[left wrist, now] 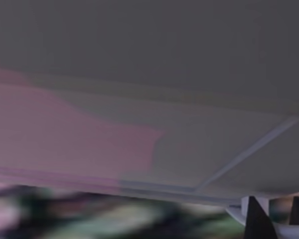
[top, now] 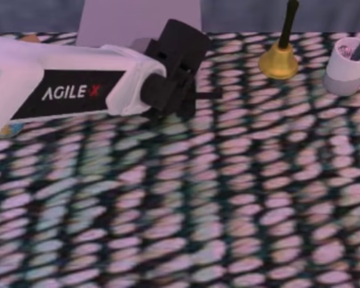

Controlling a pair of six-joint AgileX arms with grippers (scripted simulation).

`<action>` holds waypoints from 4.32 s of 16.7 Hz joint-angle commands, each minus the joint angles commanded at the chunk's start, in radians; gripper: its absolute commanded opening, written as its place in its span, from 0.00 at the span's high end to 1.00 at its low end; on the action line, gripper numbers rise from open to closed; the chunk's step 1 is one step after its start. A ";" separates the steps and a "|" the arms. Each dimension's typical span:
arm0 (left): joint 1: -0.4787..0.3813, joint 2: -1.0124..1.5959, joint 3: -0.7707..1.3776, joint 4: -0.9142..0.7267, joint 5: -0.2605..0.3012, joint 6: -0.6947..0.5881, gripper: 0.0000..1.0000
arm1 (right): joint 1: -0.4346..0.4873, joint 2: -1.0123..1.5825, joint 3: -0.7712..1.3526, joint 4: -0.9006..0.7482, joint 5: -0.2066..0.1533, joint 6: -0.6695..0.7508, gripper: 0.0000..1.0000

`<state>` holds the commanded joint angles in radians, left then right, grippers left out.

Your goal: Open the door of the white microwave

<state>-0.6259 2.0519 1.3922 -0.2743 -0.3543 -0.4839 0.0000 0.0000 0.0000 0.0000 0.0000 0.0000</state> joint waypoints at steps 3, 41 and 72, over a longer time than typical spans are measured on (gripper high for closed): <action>0.000 -0.006 -0.012 0.006 0.007 0.010 1.00 | 0.000 0.000 0.000 0.000 0.000 0.000 0.00; 0.009 -0.052 -0.084 0.053 0.050 0.072 1.00 | 0.000 0.000 0.000 0.000 0.000 0.000 0.00; 0.020 -0.096 -0.151 0.093 0.096 0.133 1.00 | 0.000 0.000 0.000 0.000 0.000 0.000 0.00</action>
<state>-0.6059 1.9561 1.2413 -0.1817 -0.2586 -0.3510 0.0000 0.0000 0.0000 0.0000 0.0000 0.0000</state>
